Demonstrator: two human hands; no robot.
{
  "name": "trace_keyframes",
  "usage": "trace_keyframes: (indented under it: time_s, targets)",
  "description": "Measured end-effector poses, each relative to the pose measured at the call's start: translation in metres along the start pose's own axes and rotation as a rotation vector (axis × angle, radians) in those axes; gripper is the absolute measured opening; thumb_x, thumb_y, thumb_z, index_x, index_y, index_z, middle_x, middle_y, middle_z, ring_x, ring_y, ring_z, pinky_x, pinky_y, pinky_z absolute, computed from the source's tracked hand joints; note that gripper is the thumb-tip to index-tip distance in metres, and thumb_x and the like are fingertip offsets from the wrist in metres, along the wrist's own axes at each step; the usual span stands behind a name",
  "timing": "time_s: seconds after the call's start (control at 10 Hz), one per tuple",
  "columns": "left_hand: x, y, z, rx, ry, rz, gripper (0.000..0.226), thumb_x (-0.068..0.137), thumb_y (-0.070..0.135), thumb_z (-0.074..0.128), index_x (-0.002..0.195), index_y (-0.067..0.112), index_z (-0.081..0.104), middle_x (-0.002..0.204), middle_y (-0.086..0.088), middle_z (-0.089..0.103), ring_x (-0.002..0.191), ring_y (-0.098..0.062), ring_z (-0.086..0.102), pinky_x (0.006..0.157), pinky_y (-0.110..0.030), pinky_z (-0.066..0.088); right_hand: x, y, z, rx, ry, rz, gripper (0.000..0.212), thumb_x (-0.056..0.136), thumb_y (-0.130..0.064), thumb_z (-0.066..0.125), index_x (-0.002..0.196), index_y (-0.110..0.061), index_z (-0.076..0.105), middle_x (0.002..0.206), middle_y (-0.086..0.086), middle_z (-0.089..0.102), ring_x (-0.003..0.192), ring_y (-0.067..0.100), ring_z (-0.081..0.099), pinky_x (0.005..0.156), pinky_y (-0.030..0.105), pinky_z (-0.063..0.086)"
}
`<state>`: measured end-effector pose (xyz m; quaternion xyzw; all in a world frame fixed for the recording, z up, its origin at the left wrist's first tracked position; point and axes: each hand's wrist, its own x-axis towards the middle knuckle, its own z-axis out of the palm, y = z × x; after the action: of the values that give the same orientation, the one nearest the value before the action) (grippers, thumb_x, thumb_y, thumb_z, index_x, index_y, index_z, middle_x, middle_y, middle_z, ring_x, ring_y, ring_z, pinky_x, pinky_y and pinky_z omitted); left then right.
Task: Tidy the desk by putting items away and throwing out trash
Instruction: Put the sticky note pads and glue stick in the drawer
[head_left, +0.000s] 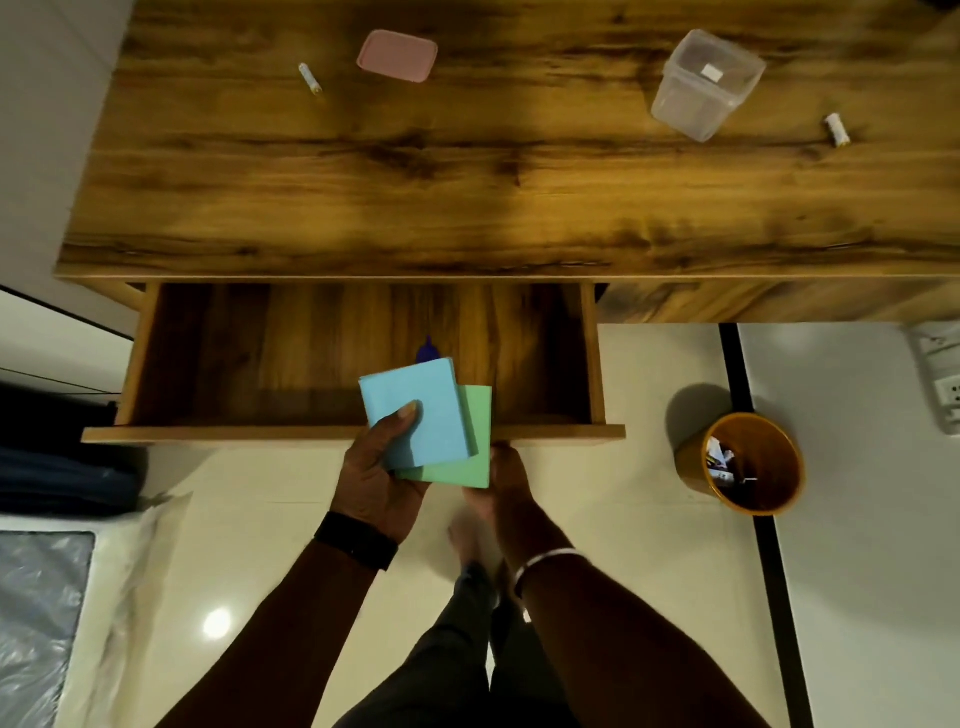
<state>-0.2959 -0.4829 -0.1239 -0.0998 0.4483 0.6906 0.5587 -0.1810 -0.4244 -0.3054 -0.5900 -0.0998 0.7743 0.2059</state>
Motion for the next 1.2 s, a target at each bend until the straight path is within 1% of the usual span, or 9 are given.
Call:
trace_keyframes:
  time_s: [0.2, 0.3, 0.4, 0.5, 0.6, 0.7, 0.8, 1.0, 1.2]
  targets:
    - [-0.021, -0.011, 0.004, 0.117, -0.009, -0.042, 0.037, 0.095, 0.014, 0.059, 0.132, 0.012, 0.061, 0.129, -0.014, 0.066, 0.114, -0.033, 0.065, 0.099, -0.055, 0.050, -0.055, -0.002, -0.006, 0.104, -0.043, 0.149, 0.021, 0.107, -0.014, 0.047, 0.112, -0.001, 0.063, 0.114, 0.022, 0.067, 0.109, 0.037, 0.067, 0.088, 0.045, 0.058]
    - [-0.021, -0.012, 0.010, 0.142, -0.008, -0.053, 0.043, 0.094, 0.017, 0.062, 0.137, 0.012, 0.057, 0.133, -0.014, 0.065, 0.120, -0.034, 0.063, 0.104, -0.058, 0.045, -0.076, -0.014, -0.015, -0.336, -0.168, 0.339, 0.032, 0.106, -0.029, 0.051, 0.120, -0.001, 0.055, 0.123, 0.027, 0.059, 0.115, 0.044, 0.060, 0.089, 0.048, 0.057]
    - [-0.017, -0.010, 0.023, 0.178, -0.049, -0.031, 0.044, 0.089, 0.019, 0.067, 0.132, 0.015, 0.060, 0.130, -0.012, 0.067, 0.118, -0.031, 0.065, 0.099, -0.056, 0.051, -0.115, -0.045, -0.019, -0.966, -0.533, 0.446, 0.034, 0.102, -0.034, 0.060, 0.125, -0.010, 0.063, 0.119, 0.013, 0.071, 0.109, 0.034, 0.069, 0.099, 0.046, 0.057]
    - [-0.011, -0.007, 0.034, 0.211, -0.047, 0.005, 0.036, 0.086, 0.021, 0.067, 0.122, 0.019, 0.065, 0.119, -0.006, 0.073, 0.107, -0.025, 0.071, 0.086, -0.046, 0.060, -0.163, -0.089, -0.020, -1.079, -0.999, 0.412, 0.027, 0.108, -0.019, 0.051, 0.130, -0.009, 0.062, 0.125, 0.021, 0.066, 0.104, 0.032, 0.070, 0.094, 0.041, 0.059]
    - [0.002, -0.004, 0.037, 0.293, -0.048, 0.028, 0.033, 0.093, 0.017, 0.064, 0.126, 0.018, 0.064, 0.119, -0.006, 0.073, 0.107, -0.027, 0.070, 0.086, -0.046, 0.059, -0.202, -0.141, -0.010, -0.884, -0.981, 0.150, 0.023, 0.109, -0.021, 0.050, 0.117, -0.007, 0.067, 0.105, 0.024, 0.069, 0.081, 0.027, 0.070, 0.072, 0.035, 0.060]
    - [0.010, -0.003, 0.042, 0.343, -0.065, 0.033, 0.039, 0.095, 0.014, 0.063, 0.134, 0.014, 0.059, 0.122, -0.009, 0.071, 0.108, -0.029, 0.069, 0.082, -0.043, 0.061, -0.198, -0.172, 0.008, -0.712, -0.421, -0.429, 0.016, 0.104, -0.027, 0.060, 0.105, -0.014, 0.069, 0.079, 0.005, 0.066, 0.060, 0.012, 0.059, 0.049, 0.022, 0.045]
    - [0.016, -0.004, 0.048, 0.328, -0.084, 0.019, 0.038, 0.094, 0.013, 0.064, 0.132, 0.016, 0.060, 0.118, -0.006, 0.073, 0.108, -0.028, 0.069, 0.082, -0.043, 0.061, -0.160, -0.186, 0.026, -0.875, -0.039, -0.771, 0.018, 0.104, -0.022, 0.058, 0.119, -0.024, 0.068, 0.108, -0.003, 0.069, 0.093, 0.009, 0.066, 0.070, 0.026, 0.057]
    - [0.026, -0.005, 0.051, 0.237, -0.136, -0.138, 0.044, 0.093, 0.016, 0.065, 0.136, 0.010, 0.058, 0.126, -0.014, 0.067, 0.110, -0.033, 0.066, 0.091, -0.050, 0.057, -0.121, -0.201, 0.038, -0.600, -0.167, -0.190, 0.017, 0.093, -0.028, 0.075, 0.106, -0.017, 0.077, 0.105, 0.009, 0.079, 0.098, 0.027, 0.074, 0.093, 0.043, 0.057]
    - [0.033, 0.002, 0.047, 0.256, -0.185, -0.225, 0.048, 0.089, 0.016, 0.066, 0.136, 0.009, 0.059, 0.125, -0.014, 0.067, 0.108, -0.031, 0.068, 0.091, -0.046, 0.057, -0.109, -0.214, 0.039, -0.683, -0.200, -0.178, 0.016, 0.091, -0.017, 0.077, 0.107, -0.013, 0.076, 0.101, 0.012, 0.078, 0.093, 0.027, 0.075, 0.086, 0.041, 0.060]
